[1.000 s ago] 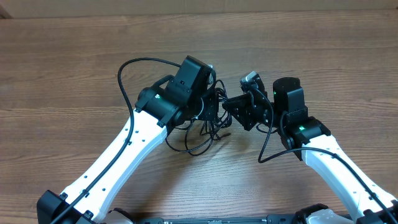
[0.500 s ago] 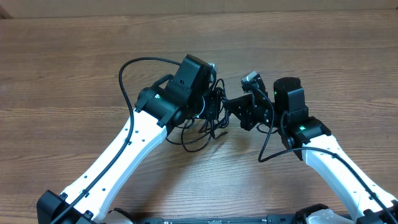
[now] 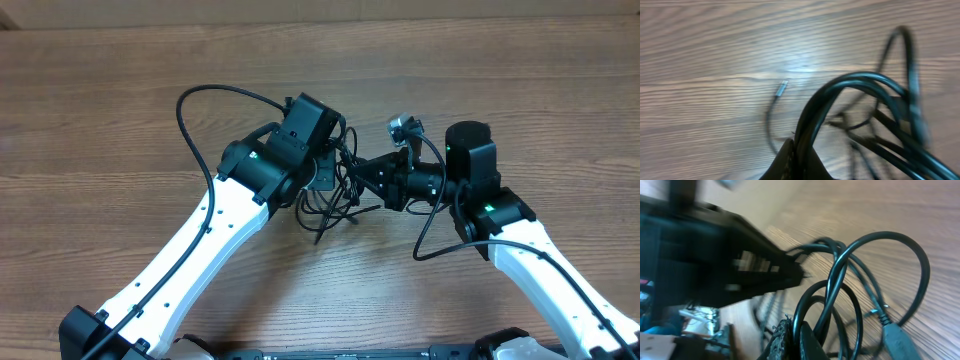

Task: Untangle cables

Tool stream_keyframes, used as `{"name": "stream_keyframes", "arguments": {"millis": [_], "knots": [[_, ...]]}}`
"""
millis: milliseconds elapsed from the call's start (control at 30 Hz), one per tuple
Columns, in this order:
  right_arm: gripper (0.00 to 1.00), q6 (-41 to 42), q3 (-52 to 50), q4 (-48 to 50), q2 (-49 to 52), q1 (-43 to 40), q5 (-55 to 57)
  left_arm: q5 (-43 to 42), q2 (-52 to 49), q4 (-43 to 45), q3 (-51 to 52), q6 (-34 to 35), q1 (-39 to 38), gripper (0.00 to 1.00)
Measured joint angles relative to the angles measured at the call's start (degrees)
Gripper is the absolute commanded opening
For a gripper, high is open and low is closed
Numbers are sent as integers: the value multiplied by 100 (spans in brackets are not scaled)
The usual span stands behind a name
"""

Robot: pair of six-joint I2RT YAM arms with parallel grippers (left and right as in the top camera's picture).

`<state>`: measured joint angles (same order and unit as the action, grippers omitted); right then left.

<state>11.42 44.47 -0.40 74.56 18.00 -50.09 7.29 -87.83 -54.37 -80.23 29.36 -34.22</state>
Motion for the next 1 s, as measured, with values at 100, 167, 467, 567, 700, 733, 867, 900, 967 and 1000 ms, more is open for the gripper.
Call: {"name": "stream_keyframes", "arguments": {"millis": [100, 167, 467, 567, 700, 733, 867, 900, 967, 1000], "knots": [[4, 151, 0, 177, -199, 4, -177, 295, 0, -127, 0, 4, 55, 4], [4, 208, 0, 225, -328, 4, -236, 417, 0, -243, 0, 33, 131, 5], [4, 321, 0, 227, -855, 15, -310, 501, 0, -643, 0, 289, 699, 5], [4, 348, 0, 236, -1060, 15, -372, 671, -4, -715, 0, 376, 933, 5], [4, 356, 0, 238, -1139, 15, -363, 778, -4, -737, 0, 417, 1095, 4], [4, 354, 0, 229, -1139, 13, -343, 780, -4, -732, 0, 417, 1097, 4], [21, 356, 0, 22, -1141, 13, -136, 723, -4, -715, 0, 424, 1097, 4], [34, 350, 0, -81, -1141, 15, -55, 691, -4, -710, 0, 439, 1097, 4], [45, 374, 9, -422, -1141, 13, 197, 595, -4, -673, 0, 459, 1097, 4], [50, 269, 9, -632, -1141, 13, 321, 511, -4, -627, 0, 431, 1097, 4]]}}
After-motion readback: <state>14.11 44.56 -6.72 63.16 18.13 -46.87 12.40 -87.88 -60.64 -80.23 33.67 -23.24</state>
